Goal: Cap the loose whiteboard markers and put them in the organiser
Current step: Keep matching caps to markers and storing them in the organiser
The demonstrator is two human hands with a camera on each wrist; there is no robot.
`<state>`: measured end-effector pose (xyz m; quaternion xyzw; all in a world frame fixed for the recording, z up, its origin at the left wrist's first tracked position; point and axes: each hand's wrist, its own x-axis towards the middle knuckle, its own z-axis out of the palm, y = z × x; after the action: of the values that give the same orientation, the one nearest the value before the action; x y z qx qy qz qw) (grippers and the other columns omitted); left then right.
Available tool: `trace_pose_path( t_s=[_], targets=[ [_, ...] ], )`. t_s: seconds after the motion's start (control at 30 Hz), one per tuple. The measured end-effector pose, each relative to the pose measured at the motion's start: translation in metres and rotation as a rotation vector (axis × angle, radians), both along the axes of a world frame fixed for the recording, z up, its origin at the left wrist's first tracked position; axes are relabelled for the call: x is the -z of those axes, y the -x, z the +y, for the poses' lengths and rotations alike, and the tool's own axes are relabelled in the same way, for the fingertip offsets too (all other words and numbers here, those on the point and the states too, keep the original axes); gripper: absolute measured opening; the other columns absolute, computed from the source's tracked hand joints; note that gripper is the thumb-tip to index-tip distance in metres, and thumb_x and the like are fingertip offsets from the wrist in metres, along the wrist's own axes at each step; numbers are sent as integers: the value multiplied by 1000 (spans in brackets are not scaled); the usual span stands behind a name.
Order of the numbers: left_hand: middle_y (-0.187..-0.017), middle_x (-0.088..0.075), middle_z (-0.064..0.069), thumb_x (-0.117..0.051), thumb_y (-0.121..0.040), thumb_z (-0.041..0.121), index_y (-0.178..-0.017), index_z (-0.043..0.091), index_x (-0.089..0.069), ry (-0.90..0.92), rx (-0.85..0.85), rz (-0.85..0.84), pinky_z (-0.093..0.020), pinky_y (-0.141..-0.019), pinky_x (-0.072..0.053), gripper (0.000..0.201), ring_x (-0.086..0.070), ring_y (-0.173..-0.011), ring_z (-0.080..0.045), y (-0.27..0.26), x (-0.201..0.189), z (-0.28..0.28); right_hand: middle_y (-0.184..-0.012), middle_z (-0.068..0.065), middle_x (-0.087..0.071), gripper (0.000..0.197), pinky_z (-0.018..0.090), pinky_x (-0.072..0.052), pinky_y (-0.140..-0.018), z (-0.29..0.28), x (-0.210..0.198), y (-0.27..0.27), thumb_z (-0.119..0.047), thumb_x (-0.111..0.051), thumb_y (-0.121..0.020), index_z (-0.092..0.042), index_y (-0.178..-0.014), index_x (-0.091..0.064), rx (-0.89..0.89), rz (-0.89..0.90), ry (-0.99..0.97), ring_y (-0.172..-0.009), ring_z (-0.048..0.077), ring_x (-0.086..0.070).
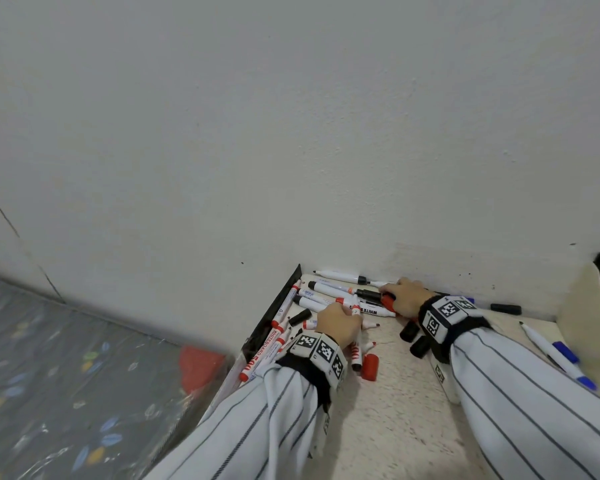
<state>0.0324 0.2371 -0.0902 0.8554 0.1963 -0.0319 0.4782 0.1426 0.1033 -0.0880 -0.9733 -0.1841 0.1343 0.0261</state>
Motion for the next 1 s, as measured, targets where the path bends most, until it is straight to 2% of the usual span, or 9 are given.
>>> trace_pose_path(
  t_s=[0.2, 0.33, 0.43, 0.47, 0.53, 0.6, 0.73, 0.9, 1.0],
  targets=[
    [-93, -57, -1, -51, -92, 24, -98, 15, -52, 20, 27, -7, -31, -88, -51, 10, -57, -89, -17, -1, 3, 0, -140, 5, -46, 43, 41, -39, -104, -2, -2, 2, -27, -34, -98, -35, -140, -38, 22, 51, 41, -122, 27, -46],
    [-90, -54, 1, -51, -93, 23, -98, 16, -50, 25, 39, -28, -28, -84, -49, 9, -57, -90, -16, 3, 2, -1, -131, 7, -53, 37, 39, -41, -102, -8, -7, 7, -17, -45, -94, -21, -131, -50, 85, -36, -202, -117, 24, -50],
    [-92, -57, -1, -50, -92, 23, -89, 18, -50, 70, 42, -47, -33, -87, -52, 6, -61, -91, -21, 6, -1, -3, -107, 9, -58, 17, 30, -45, -83, -14, -17, 11, -13, -51, -93, -12, -110, -51, 144, -172, -563, -95, 21, -54],
    [-94, -59, -3, -49, -92, 23, -90, 17, -52, 99, 40, -70, -33, -84, -53, 7, -62, -86, -21, 6, -1, -5, -94, 8, -57, 10, 29, -44, -75, -16, -22, 15, -13, -49, -94, -12, -104, -48, 164, -198, -654, -85, 21, -53],
    [-96, -59, -3, -47, -94, 24, -102, 14, -54, 93, 57, -124, -28, -71, -51, 15, -57, -74, -14, 9, -4, -9, -80, 6, -55, 11, 30, -43, -66, -19, -32, 22, -16, -43, -97, -12, -107, -44, 182, -195, -765, -75, 24, -54],
    [-96, -56, 1, -47, -96, 24, -112, 13, -54, 66, 96, -163, -27, -73, -49, 22, -52, -73, -10, 10, -6, -14, -89, 6, -58, 22, 27, -43, -70, -23, -41, 29, -17, -42, -98, -13, -119, -48, 162, -158, -819, -83, 23, -57],
    [-102, -57, 0, -48, -96, 23, -119, 13, -54, -34, 139, -214, -25, -83, -45, 26, -52, -88, -11, 14, -8, -27, -106, 1, -49, 21, 24, -45, -78, -31, -50, 46, -8, -50, -94, -9, -115, -50, 202, -112, -926, -93, 20, -58],
    [-115, -61, -6, -48, -97, 19, -122, 10, -54, -91, 178, -255, -22, -87, -41, 28, -56, -100, -17, 22, -9, -44, -95, -1, -56, 17, 34, -52, -88, -47, -50, 68, -1, -51, -92, -16, -100, -55, 251, -112, -1032, -96, 22, -59],
    [-110, -62, -6, -49, -95, 17, -119, 10, -56, -80, 186, -254, -27, -90, -43, 26, -57, -102, -19, 26, -8, -53, -94, -1, -60, 14, 24, -46, -82, -56, -50, 80, -7, -60, -88, -13, -101, -60, 288, -193, -997, -90, 14, -57]
  ],
)
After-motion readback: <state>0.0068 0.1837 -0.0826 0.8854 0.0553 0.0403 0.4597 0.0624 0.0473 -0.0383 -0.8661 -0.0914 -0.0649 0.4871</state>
